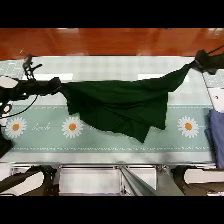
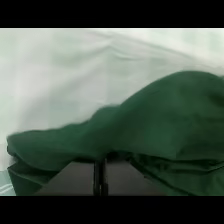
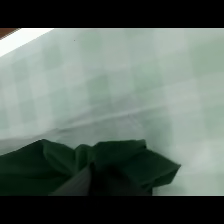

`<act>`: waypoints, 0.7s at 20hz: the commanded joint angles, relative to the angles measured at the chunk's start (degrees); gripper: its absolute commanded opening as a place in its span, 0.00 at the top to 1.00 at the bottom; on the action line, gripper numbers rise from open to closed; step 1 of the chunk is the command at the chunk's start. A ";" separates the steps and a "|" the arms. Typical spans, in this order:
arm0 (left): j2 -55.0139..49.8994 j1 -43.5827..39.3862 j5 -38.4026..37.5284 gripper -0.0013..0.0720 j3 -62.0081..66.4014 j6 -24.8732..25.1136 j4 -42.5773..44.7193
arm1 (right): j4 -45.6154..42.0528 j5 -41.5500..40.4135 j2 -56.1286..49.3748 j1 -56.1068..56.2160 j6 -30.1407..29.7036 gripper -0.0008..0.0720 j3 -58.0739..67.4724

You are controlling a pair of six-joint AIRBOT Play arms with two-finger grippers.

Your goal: Fold the shirts.

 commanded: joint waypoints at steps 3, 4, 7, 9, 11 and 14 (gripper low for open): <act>-4.44 0.09 -0.87 0.96 1.53 0.24 0.13 | 5.27 9.42 -5.55 -3.02 -0.42 0.43 0.87; -4.39 0.24 -1.27 0.96 1.53 0.24 0.11 | 2.97 13.97 -4.85 -4.79 -0.79 0.43 0.85; -4.39 0.37 -2.60 0.96 1.53 0.24 0.11 | -8.74 20.06 1.73 -10.12 -0.50 0.43 -6.49; -4.39 0.33 -3.10 0.96 1.53 0.22 0.11 | -9.44 18.23 9.33 -13.16 -0.96 0.43 -19.89; -4.39 0.31 -3.10 0.96 1.51 0.22 0.11 | -8.11 16.15 15.80 -14.10 -3.26 0.43 -32.28; -4.39 0.33 -3.61 0.96 1.51 0.22 0.11 | -5.66 14.82 20.04 -14.03 -6.95 0.43 -44.26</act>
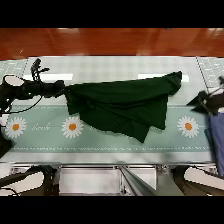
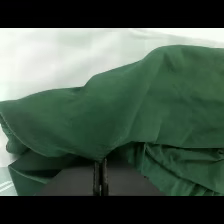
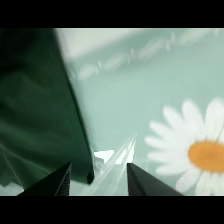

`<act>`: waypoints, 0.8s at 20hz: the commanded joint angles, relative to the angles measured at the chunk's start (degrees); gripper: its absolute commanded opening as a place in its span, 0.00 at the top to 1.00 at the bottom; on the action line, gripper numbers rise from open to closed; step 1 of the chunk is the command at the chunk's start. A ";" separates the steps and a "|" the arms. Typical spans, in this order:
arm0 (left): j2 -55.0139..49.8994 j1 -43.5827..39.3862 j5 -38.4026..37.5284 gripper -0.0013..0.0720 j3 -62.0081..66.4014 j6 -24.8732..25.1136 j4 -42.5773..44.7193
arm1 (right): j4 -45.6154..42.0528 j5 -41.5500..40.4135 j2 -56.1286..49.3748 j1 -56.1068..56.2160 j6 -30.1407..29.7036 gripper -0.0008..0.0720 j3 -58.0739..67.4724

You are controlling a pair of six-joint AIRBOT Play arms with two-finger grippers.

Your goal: Fold the shirts.

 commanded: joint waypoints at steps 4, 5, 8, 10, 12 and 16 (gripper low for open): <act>-0.04 0.04 -1.70 0.96 0.04 -0.02 0.02 | 4.59 -3.04 5.07 1.40 -3.50 0.43 -16.81; -0.07 0.02 -1.68 0.96 0.04 -0.02 0.02 | 4.50 -3.37 5.05 2.73 -3.26 0.43 -17.27; -0.17 0.02 -1.66 0.96 0.04 -0.02 0.02 | 4.44 -6.27 5.03 7.54 -1.55 0.43 -17.46; -0.26 0.02 -1.66 0.96 0.04 -0.02 0.02 | 4.46 -8.04 2.97 10.27 0.07 0.43 -17.46; -0.24 0.02 -1.70 0.96 0.04 -0.02 0.02 | 4.85 -8.87 0.00 12.50 0.92 0.43 -17.44; -0.26 0.02 -1.68 0.96 0.04 -0.02 0.02 | 11.06 -14.16 -2.54 16.28 0.76 0.43 -17.38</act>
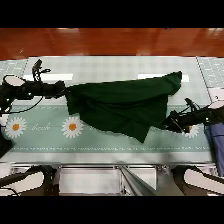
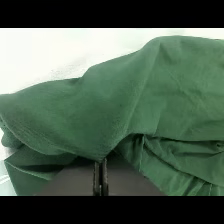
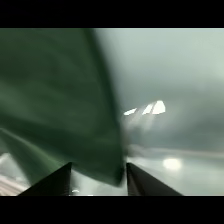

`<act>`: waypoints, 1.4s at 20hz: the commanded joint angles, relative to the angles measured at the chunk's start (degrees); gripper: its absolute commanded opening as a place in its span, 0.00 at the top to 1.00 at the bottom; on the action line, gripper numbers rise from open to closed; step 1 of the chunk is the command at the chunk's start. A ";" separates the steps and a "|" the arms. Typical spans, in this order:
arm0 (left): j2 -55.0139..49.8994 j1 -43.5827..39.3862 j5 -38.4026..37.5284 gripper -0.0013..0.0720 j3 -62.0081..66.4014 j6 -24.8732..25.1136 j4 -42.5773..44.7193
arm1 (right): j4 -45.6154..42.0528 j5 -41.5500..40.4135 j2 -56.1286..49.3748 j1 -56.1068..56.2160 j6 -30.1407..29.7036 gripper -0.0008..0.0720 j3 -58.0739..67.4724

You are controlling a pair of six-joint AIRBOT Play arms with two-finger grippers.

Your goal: Fold the shirts.

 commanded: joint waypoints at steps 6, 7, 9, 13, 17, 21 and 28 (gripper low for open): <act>0.07 -1.25 -0.68 0.96 0.04 0.02 0.02 | 6.84 -9.49 -2.08 7.74 -1.99 0.96 7.23; 0.55 -1.16 -0.72 0.96 0.44 0.00 0.00 | 6.62 -7.19 -1.75 7.69 -2.12 0.96 10.45; 2.54 0.31 -2.56 0.96 4.02 0.00 -0.02 | 5.62 -2.14 0.20 6.49 -2.05 0.96 19.67; 9.53 3.67 -5.81 0.96 20.96 -0.07 -0.44 | 3.19 2.67 4.79 3.98 0.37 0.96 49.35; 15.58 4.85 -6.19 0.96 39.93 -5.42 -0.44 | 0.68 4.96 4.92 4.00 4.09 0.96 83.23; 24.39 7.08 -6.69 0.96 52.09 -5.46 -0.35 | -6.88 2.67 15.58 4.00 4.70 0.96 88.76; 43.25 18.38 -18.97 0.96 53.53 -12.63 15.47 | -22.88 7.58 37.55 4.00 5.88 0.96 79.93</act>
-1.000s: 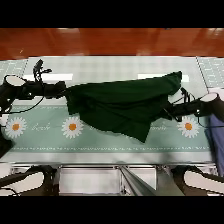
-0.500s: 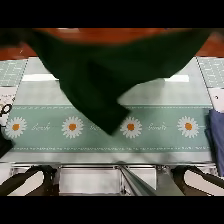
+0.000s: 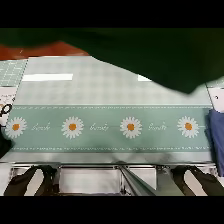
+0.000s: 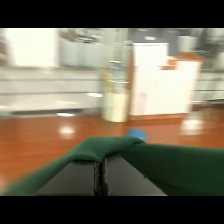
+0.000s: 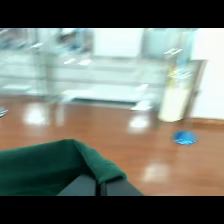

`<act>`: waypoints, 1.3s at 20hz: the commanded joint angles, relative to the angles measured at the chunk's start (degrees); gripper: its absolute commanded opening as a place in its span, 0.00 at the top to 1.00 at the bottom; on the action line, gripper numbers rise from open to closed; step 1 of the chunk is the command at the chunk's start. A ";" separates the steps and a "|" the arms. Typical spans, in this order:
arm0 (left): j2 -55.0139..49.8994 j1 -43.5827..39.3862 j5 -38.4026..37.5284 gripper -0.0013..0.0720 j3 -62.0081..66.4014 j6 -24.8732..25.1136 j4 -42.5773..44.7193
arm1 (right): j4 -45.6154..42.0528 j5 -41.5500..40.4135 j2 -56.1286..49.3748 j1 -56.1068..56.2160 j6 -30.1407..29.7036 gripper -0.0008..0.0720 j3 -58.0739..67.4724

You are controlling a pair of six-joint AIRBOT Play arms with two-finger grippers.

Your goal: Fold the shirts.

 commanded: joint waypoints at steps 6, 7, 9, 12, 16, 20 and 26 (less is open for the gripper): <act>13.46 -1.20 -11.23 0.96 -1.57 -9.68 17.84 | -9.35 9.25 17.05 -0.02 3.50 0.96 -11.54; 13.44 -1.68 -11.28 0.96 -3.10 -9.70 17.79 | -8.90 9.70 17.03 -0.02 3.72 0.96 -13.09; 12.81 -1.86 -11.21 0.96 -9.05 -9.70 17.00 | -6.47 9.20 16.46 -0.02 3.34 0.96 -18.60; 9.88 -1.90 -11.02 0.96 -23.34 -7.58 10.45 | -1.79 5.97 13.70 -0.02 1.40 0.96 -28.76; -0.48 -1.92 1.25 0.95 -44.19 7.98 -8.70 | 5.64 0.61 3.52 0.13 -4.94 0.96 -38.53; -19.67 -4.11 9.70 0.96 -48.94 16.09 -16.61 | 10.62 -5.11 -14.82 0.15 -8.55 0.96 -40.48; -45.51 -13.86 27.76 0.95 -39.30 17.62 -17.29 | 25.66 -27.19 -40.81 0.15 -9.62 0.96 -40.46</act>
